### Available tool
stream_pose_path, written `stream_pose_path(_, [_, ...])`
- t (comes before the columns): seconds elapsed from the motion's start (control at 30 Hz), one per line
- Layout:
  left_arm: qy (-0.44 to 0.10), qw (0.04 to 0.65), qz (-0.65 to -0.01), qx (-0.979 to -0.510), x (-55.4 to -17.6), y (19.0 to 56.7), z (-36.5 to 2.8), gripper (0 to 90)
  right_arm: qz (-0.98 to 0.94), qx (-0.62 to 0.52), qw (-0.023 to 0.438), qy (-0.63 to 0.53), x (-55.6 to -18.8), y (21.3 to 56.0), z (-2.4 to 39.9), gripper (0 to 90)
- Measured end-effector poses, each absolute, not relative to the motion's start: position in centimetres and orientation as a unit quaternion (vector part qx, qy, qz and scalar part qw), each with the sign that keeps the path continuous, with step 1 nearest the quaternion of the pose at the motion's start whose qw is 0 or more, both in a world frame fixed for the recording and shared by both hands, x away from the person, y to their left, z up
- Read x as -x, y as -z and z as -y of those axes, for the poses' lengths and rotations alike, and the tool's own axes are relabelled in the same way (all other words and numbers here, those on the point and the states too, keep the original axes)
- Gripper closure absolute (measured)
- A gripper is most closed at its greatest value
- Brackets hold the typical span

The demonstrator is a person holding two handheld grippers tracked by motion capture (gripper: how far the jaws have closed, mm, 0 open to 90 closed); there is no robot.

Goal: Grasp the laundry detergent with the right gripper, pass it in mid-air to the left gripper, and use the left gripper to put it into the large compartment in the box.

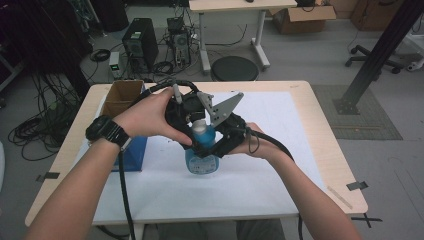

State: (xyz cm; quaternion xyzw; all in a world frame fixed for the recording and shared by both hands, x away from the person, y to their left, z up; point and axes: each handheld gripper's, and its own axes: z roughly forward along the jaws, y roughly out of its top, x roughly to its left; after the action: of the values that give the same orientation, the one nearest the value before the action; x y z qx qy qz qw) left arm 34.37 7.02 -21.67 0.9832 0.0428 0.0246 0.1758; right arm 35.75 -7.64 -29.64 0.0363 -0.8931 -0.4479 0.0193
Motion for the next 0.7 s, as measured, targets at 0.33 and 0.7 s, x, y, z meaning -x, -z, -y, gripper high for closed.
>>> stream_pose_path(0.33, [-0.018,0.181,-0.044,-0.982,-34.13,21.57,-6.96,29.7,0.893,-0.034,0.016,0.448,-35.78,29.74,7.67,42.7])
stream_pose_path(0.7, [-0.024,0.174,-0.042,-0.984,-34.2,21.58,-6.89,33.2,0.894,-0.035,0.015,0.446,-35.8,29.85,7.66,42.7])
